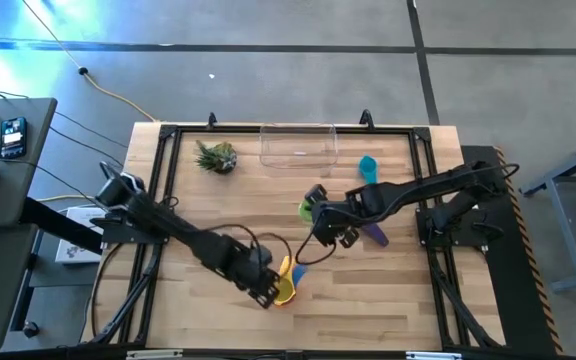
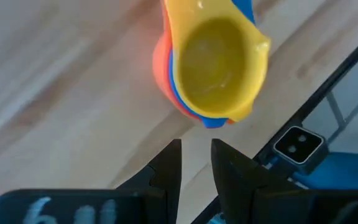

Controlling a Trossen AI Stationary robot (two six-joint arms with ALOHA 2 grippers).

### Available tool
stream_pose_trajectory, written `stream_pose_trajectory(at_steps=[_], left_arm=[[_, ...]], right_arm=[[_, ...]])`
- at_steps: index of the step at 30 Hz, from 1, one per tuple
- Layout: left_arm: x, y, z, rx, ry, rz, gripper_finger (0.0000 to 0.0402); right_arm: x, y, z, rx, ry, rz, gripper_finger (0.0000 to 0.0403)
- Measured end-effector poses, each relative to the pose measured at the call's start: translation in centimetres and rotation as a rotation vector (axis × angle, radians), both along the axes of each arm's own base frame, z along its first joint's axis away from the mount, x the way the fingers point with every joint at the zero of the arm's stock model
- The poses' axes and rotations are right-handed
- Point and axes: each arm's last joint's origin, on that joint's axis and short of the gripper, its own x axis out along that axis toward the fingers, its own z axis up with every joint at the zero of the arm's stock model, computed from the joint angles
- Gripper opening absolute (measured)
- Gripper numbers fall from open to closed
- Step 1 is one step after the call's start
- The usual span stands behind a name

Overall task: Nest measuring cups in basket
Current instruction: Stack the green measuring cup on the yellow measuring cup

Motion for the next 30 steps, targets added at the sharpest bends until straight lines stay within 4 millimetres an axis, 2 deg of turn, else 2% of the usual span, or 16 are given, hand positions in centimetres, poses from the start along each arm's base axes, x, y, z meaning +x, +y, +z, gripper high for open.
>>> stream_pose_trajectory(at_steps=[6, 15, 20, 30], left_arm=[[1.1, -2.0, -2.6, -0.011, -0.02, -0.05, 0.0078], [1.9, -3.5, -4.2, -0.075, -0.04, -0.091, 0.0078], [2.1, -3.2, -4.8, -0.065, -0.029, -0.091, 0.0078], [3.1, -0.9, -4.9, -0.037, -0.008, -0.048, 0.0078]], right_arm=[[0.1, -0.7, 0.4, 0.012, -0.028, -0.018, 0.0007], [0.1, -0.7, 0.6, 0.019, -0.044, -0.02, 0.0007], [0.1, -0.7, 0.6, 0.021, -0.045, -0.023, 0.0007], [0.1, -0.7, 0.6, 0.029, -0.051, -0.044, 0.0007]])
